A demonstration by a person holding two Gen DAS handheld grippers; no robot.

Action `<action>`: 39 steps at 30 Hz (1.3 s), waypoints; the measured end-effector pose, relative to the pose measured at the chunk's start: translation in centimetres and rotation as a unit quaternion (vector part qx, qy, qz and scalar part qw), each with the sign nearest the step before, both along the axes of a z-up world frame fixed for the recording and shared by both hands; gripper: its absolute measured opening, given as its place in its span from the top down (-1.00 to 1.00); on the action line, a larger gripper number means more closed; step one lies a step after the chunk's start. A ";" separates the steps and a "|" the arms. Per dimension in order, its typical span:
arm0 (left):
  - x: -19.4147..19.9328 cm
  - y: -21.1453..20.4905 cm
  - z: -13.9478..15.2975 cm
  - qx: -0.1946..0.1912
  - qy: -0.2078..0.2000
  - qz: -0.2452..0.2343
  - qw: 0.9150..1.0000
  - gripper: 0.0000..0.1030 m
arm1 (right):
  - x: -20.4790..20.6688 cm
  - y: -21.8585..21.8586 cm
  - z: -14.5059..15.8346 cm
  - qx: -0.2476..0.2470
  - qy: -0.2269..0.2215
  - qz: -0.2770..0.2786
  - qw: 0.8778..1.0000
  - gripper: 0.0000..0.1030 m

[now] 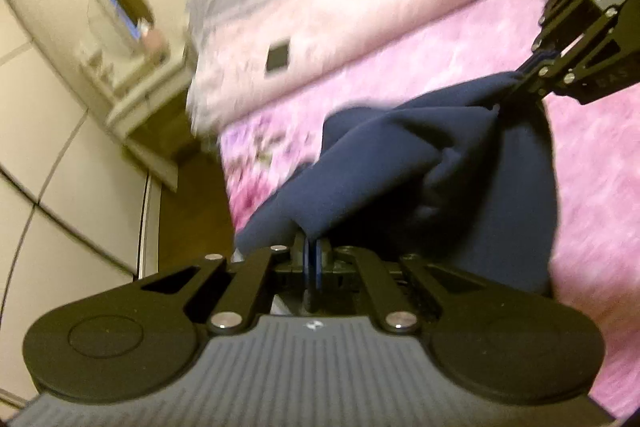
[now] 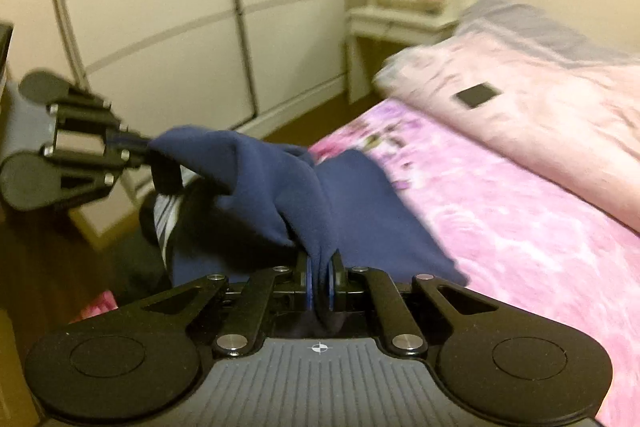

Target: Fold clothes

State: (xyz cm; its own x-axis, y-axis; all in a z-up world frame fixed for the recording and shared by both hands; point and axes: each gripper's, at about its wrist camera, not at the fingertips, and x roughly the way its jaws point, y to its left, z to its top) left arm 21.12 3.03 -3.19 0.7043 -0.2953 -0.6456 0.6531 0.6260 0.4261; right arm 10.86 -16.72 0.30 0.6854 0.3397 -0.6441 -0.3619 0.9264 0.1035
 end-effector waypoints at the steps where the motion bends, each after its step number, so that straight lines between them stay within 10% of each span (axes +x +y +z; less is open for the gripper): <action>1: -1.5 -1.3 1.2 -0.007 -0.008 -0.014 1.000 0.99 | -1.8 -1.7 0.9 0.011 -0.006 -0.014 1.000 0.91; 9: -16.9 -15.0 6.8 -0.065 -0.009 -0.149 0.987 0.98 | -18.2 -17.6 1.5 0.018 0.015 -0.191 0.981 0.89; 11: -20.8 -18.9 5.8 -0.068 0.017 -0.187 0.980 0.90 | -21.5 -22.2 -0.5 0.007 0.051 -0.250 0.967 0.50; 13: -23.6 -21.9 3.7 -0.060 0.052 -0.213 0.974 0.72 | -24.3 -25.6 -2.2 -0.017 0.067 -0.293 0.954 -0.40; 15: -25.6 -23.7 1.2 -0.045 0.087 -0.224 0.970 0.27 | -26.3 -27.6 -3.8 -0.022 0.086 -0.314 0.945 -0.43; 19: -29.6 -27.5 -3.8 -0.015 0.155 -0.246 0.957 0.12 | -29.3 -29.8 -6.7 -0.021 0.126 -0.337 0.933 -0.43; 26: -29.5 -26.6 -10.7 0.045 0.197 -0.244 0.948 -0.07 | -31.5 -29.2 -10.7 -0.009 0.202 -0.357 0.912 -0.43; 39: -19.5 -29.7 -17.8 0.050 0.259 -0.235 0.935 -0.22 | -22.7 -31.8 -14.0 -0.096 0.207 -0.258 0.939 -0.58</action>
State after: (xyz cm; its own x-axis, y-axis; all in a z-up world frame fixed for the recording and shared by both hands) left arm 1.61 -26.66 -20.98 0.0964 -0.4136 -0.9053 0.9814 0.1913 0.0171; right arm -11.86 -48.53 -13.75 0.4040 -0.1182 -0.9071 0.1752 0.9833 -0.0500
